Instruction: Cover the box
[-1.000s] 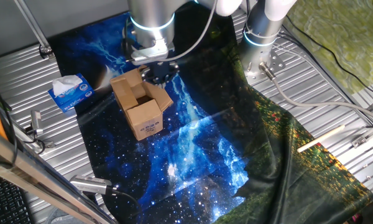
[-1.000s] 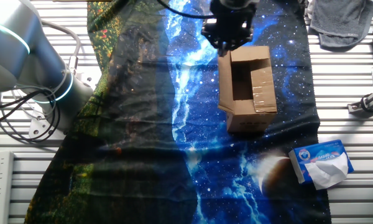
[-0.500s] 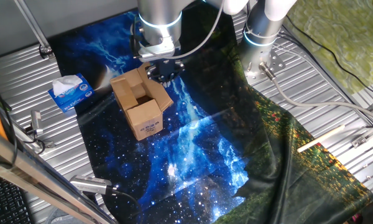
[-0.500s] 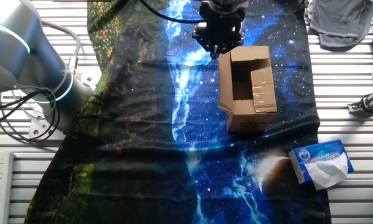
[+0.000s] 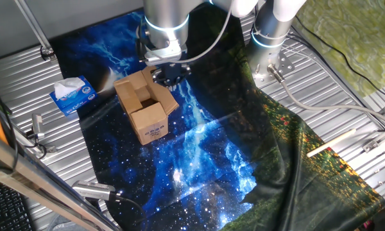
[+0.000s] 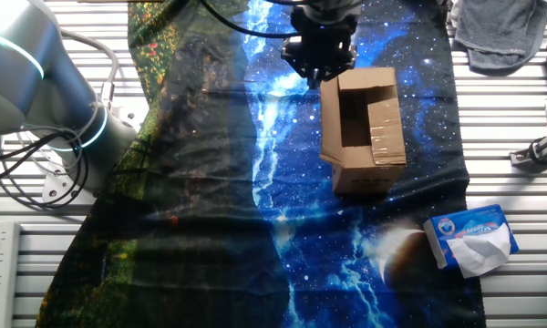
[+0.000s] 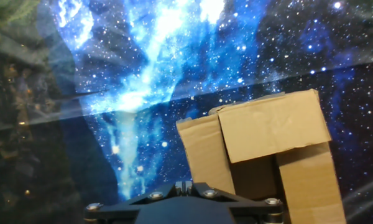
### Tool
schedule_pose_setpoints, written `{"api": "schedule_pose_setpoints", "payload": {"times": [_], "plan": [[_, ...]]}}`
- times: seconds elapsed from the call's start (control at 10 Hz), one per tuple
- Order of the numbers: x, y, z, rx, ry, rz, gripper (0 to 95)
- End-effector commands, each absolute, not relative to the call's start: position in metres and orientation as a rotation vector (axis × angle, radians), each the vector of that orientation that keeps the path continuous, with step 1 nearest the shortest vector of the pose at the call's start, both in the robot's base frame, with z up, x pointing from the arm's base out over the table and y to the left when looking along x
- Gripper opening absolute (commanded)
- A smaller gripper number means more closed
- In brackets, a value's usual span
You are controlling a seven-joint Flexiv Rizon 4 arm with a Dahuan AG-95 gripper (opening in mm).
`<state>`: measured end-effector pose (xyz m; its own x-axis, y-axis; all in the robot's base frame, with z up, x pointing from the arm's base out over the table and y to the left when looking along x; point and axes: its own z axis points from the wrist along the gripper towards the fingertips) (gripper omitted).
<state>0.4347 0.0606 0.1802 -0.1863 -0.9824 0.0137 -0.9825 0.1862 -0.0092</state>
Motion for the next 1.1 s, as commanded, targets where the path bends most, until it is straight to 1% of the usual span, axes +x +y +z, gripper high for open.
{"api": "schedule_pose_setpoints", "payload": {"times": [0.1,1.1], "plan": [[0.437,0.06,0.177,2.003,-2.417,0.029,0.0],[0.462,0.063,0.189,2.044,-2.364,0.038,0.0]]}}
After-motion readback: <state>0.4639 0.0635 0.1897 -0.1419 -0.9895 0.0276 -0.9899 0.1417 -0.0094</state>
